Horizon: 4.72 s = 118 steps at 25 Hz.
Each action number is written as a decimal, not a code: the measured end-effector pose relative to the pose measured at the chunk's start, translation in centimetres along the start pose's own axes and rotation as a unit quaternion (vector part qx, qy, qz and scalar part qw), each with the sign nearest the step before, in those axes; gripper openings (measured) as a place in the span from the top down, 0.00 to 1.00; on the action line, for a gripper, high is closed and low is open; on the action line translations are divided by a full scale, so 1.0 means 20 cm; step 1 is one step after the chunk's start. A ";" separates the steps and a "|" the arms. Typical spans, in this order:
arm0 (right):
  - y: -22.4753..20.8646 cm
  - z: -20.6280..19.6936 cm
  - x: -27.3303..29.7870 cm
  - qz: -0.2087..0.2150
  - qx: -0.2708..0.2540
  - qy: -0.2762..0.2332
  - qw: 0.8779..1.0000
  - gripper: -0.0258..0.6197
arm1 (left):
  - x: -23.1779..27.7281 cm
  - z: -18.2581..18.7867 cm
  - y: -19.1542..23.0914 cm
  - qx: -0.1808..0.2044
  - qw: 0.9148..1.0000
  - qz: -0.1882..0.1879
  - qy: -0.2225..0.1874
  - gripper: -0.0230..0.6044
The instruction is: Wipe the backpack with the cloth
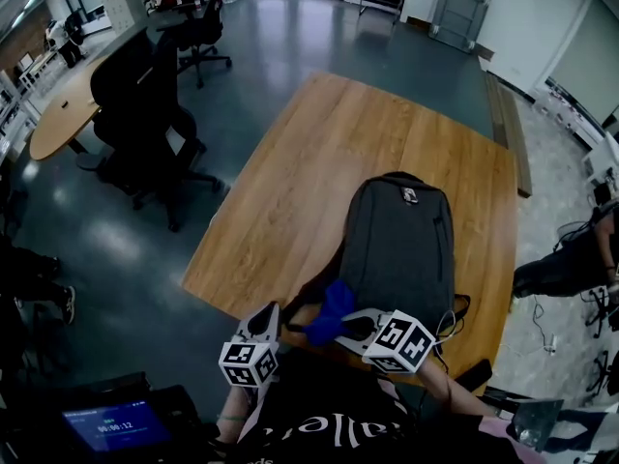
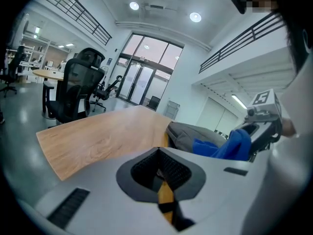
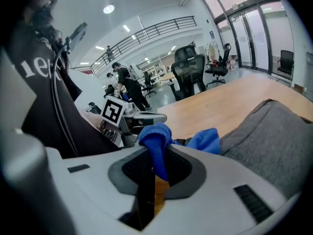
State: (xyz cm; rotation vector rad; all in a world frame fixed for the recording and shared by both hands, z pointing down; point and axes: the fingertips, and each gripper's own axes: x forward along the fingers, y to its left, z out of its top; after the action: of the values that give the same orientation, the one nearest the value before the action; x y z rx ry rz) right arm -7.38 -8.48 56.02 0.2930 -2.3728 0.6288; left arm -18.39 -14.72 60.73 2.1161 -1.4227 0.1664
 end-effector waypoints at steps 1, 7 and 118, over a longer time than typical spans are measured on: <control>-0.02 0.04 -0.03 -0.003 0.008 -0.016 1.000 0.87 | 0.00 0.01 0.00 0.001 1.000 0.000 0.000 0.96; -0.30 0.36 -0.30 -0.053 0.029 -0.106 0.993 0.87 | 0.03 0.06 -0.06 0.007 1.000 -0.021 0.003 0.96; -1.42 -0.30 -1.47 -0.376 0.092 -0.073 0.919 0.87 | 0.25 0.10 -0.78 0.041 0.995 -0.089 0.015 0.96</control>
State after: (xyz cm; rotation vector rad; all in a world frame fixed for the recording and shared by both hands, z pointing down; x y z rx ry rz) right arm 28.47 -28.58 51.13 1.2943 -2.0880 0.4547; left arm -2.91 -15.74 55.00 2.2847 -1.2219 0.1908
